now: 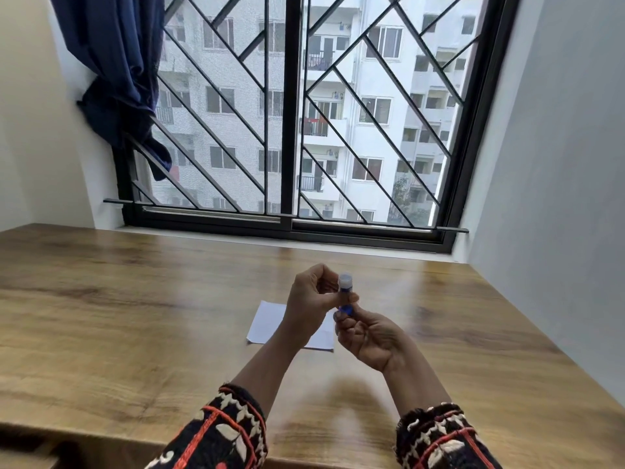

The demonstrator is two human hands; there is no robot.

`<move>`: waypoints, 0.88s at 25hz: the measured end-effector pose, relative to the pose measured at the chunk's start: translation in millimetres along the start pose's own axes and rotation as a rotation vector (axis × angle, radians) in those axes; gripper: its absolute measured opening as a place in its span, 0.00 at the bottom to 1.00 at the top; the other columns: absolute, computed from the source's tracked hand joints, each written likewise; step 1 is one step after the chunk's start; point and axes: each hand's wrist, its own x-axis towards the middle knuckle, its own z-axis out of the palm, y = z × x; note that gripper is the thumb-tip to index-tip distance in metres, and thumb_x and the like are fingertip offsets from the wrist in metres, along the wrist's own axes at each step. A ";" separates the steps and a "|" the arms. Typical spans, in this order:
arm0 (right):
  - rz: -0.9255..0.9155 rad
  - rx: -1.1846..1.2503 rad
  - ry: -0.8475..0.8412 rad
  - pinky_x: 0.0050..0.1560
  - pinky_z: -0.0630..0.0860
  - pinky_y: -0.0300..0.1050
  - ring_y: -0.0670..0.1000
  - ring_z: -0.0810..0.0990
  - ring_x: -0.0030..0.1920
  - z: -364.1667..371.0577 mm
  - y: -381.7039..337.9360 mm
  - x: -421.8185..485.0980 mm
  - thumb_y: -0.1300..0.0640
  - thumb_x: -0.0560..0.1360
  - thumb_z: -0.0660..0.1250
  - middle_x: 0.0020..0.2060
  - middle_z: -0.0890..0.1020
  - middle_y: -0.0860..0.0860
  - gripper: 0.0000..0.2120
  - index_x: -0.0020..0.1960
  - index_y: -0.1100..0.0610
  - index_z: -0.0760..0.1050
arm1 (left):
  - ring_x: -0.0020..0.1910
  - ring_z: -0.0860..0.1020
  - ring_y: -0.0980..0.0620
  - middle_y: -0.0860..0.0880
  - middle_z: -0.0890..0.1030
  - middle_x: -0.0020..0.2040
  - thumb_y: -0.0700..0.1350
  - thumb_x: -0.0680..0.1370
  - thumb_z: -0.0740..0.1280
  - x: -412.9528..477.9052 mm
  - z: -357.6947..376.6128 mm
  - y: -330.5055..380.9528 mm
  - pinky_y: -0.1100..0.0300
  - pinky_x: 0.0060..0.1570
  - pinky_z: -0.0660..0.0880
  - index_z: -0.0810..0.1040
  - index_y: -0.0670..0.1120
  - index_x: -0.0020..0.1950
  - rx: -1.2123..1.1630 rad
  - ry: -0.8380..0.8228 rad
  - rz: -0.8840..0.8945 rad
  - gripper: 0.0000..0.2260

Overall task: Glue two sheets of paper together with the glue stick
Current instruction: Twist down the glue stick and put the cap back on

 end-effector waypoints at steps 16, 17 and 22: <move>-0.026 -0.069 -0.061 0.25 0.77 0.36 0.47 0.79 0.25 -4.9 1.6 -0.4 0.49 0.76 0.60 0.29 0.80 0.55 0.20 0.42 0.65 0.80 | 0.33 0.80 0.56 0.46 0.79 0.33 0.30 0.69 0.70 2.4 -6.1 -1.7 0.61 0.40 0.78 0.73 0.38 0.40 -0.019 -0.032 0.006 0.07; -0.009 -0.093 -0.050 0.21 0.73 0.33 0.44 0.74 0.21 -4.4 2.0 0.1 0.48 0.77 0.59 0.25 0.77 0.52 0.20 0.42 0.64 0.79 | 0.33 0.79 0.57 0.46 0.78 0.34 0.29 0.69 0.69 2.6 -6.0 -1.5 0.63 0.39 0.78 0.74 0.38 0.40 -0.016 -0.046 0.008 0.07; -0.004 0.029 -0.069 0.23 0.75 0.34 0.46 0.76 0.24 -1.3 0.6 -0.2 0.59 0.74 0.61 0.29 0.78 0.57 0.10 0.47 0.66 0.74 | 0.32 0.78 0.60 0.45 0.78 0.34 0.30 0.69 0.69 2.2 -4.5 -4.1 0.66 0.38 0.78 0.74 0.39 0.40 0.002 -0.013 0.012 0.07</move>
